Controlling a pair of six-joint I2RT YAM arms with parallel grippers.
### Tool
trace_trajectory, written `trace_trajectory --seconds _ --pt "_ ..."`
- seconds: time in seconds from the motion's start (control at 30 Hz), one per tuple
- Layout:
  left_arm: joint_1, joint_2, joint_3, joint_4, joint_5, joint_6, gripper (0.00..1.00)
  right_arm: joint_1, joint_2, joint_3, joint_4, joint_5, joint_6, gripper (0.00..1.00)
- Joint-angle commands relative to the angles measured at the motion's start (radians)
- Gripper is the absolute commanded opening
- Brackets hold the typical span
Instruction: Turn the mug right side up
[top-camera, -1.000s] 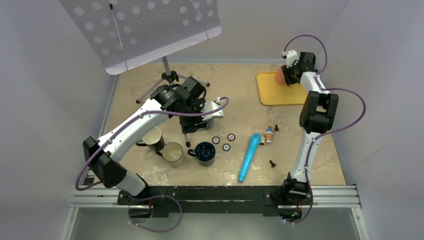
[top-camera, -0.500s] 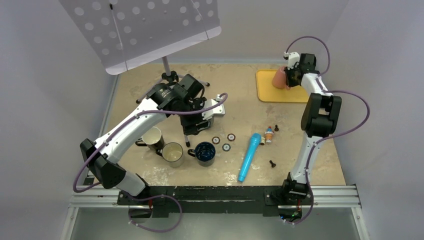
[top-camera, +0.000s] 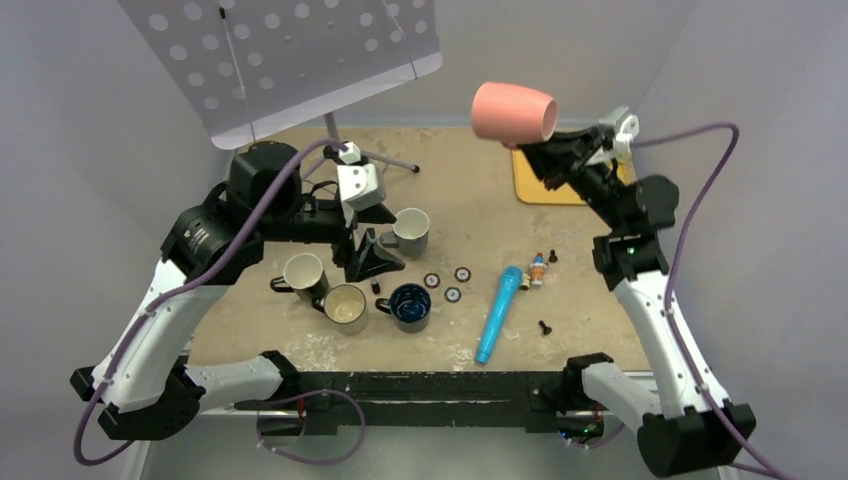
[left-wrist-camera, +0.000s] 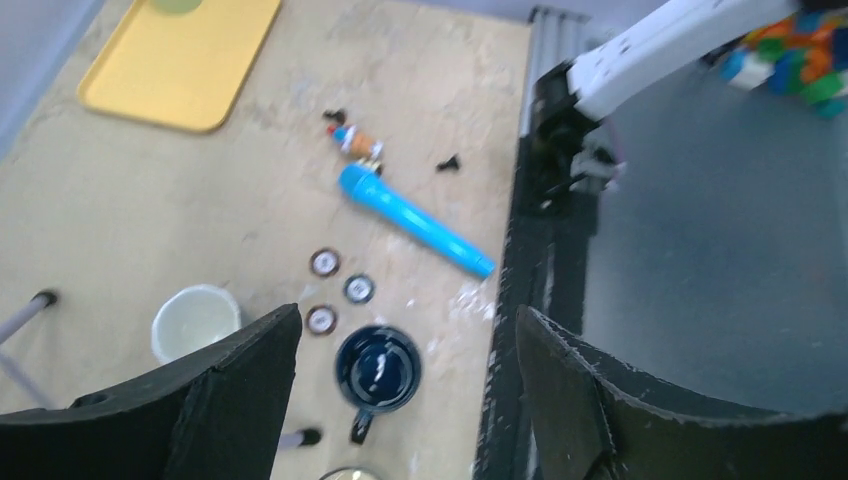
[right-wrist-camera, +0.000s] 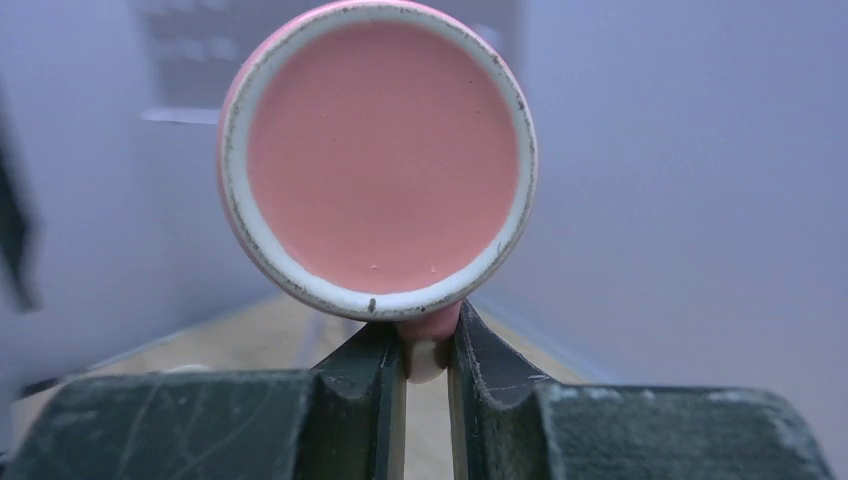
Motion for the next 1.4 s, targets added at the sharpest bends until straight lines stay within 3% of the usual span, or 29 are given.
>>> trace_trajectory --seconds 0.0,0.13,0.27,0.37,0.57,0.83,0.9,0.93,1.0,1.03,1.1,1.2,1.27,1.37 --pt "0.016 -0.023 0.05 0.151 0.276 -0.272 0.82 0.126 -0.115 -0.174 0.423 -0.214 0.332 0.0" --pt "0.018 -0.05 0.09 0.213 0.325 -0.398 0.87 0.305 -0.222 -0.229 0.441 -0.182 0.357 0.0" --pt "0.017 -0.033 0.127 0.206 0.261 -0.384 0.88 0.47 -0.279 -0.287 0.473 -0.067 0.358 0.0" --pt "0.018 -0.006 0.138 0.225 0.298 -0.398 0.87 0.565 -0.268 -0.315 0.513 0.01 0.342 0.0" --pt "0.018 0.02 0.09 0.286 0.306 -0.492 0.83 0.666 -0.165 -0.291 0.578 0.017 0.329 0.0" --pt "0.018 0.026 0.09 0.316 0.347 -0.52 0.77 0.686 -0.049 -0.275 0.58 0.078 0.291 0.0" --pt "0.018 0.032 0.094 0.303 0.297 -0.516 0.63 0.702 -0.01 -0.259 0.565 0.074 0.266 0.0" --pt "0.017 0.04 0.093 0.293 0.259 -0.512 0.5 0.715 0.005 -0.246 0.539 0.071 0.24 0.0" --pt "0.017 0.046 0.083 0.267 0.184 -0.484 0.14 0.721 0.032 -0.218 0.481 0.023 0.204 0.0" --pt "0.018 0.046 0.079 0.24 0.126 -0.459 0.0 0.721 0.036 -0.21 0.452 -0.002 0.193 0.07" --pt "0.018 0.039 0.066 0.186 0.005 -0.381 0.0 0.717 0.028 -0.205 0.412 -0.034 0.194 0.44" --pt "0.016 0.001 0.012 0.091 -0.153 -0.132 0.0 0.713 -0.019 -0.181 0.204 0.061 0.109 0.79" --pt "0.015 -0.029 -0.012 -0.013 -0.264 0.025 0.0 0.708 -0.052 -0.162 0.062 0.137 0.041 0.88" --pt "0.015 -0.069 -0.051 -0.212 -0.415 0.204 0.0 0.694 -0.102 -0.148 -0.103 0.222 -0.018 0.9"
